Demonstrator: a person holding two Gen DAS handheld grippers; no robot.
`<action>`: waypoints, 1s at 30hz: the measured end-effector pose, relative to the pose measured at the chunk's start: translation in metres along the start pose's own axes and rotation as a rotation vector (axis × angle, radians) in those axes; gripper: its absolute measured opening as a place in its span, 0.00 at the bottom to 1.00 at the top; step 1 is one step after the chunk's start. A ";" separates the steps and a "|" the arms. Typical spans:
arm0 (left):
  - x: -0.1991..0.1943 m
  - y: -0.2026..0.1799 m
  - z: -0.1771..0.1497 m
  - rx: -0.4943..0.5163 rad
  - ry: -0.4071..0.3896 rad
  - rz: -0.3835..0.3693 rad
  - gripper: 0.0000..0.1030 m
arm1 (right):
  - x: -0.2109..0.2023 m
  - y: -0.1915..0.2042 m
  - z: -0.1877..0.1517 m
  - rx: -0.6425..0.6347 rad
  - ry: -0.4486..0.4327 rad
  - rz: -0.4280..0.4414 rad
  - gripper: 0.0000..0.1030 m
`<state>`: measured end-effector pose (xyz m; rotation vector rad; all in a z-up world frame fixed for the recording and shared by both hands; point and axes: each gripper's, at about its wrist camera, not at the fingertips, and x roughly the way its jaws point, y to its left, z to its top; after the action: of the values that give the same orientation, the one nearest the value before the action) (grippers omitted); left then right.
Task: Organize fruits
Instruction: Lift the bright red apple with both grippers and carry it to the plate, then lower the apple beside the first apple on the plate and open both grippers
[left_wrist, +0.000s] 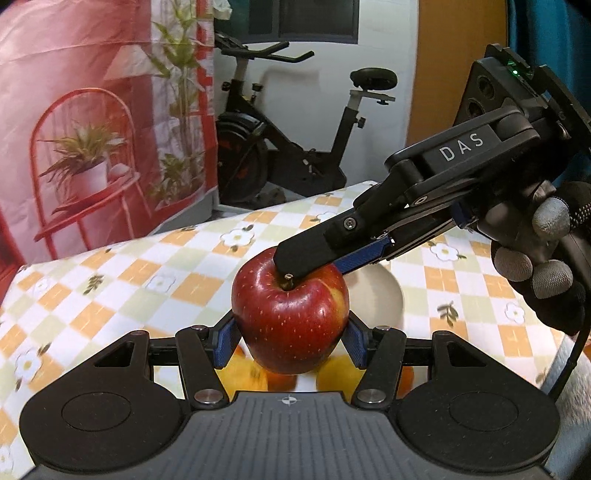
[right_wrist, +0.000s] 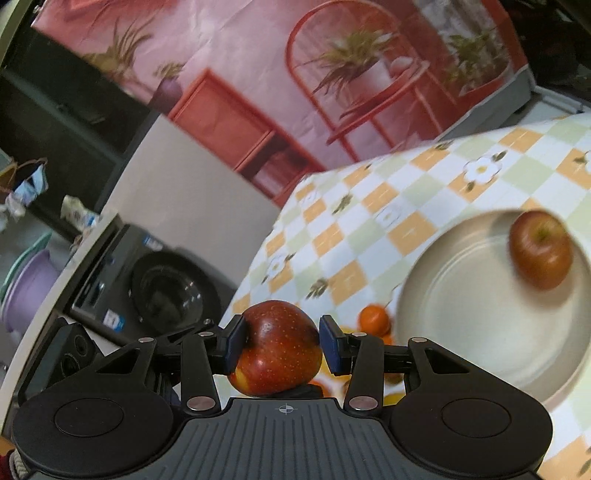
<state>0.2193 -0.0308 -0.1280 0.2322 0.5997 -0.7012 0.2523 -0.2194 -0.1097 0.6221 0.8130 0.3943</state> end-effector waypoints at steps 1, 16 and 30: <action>0.008 0.001 0.004 -0.003 0.004 -0.006 0.59 | -0.001 -0.006 0.006 0.003 -0.004 -0.008 0.39; 0.109 0.023 0.027 -0.080 0.105 -0.091 0.59 | 0.017 -0.103 0.053 0.159 -0.027 -0.085 0.39; 0.149 0.035 0.033 -0.117 0.152 -0.090 0.59 | 0.039 -0.130 0.078 0.149 0.041 -0.151 0.38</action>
<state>0.3472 -0.0977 -0.1895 0.1510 0.7975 -0.7366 0.3487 -0.3245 -0.1742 0.6875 0.9285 0.2102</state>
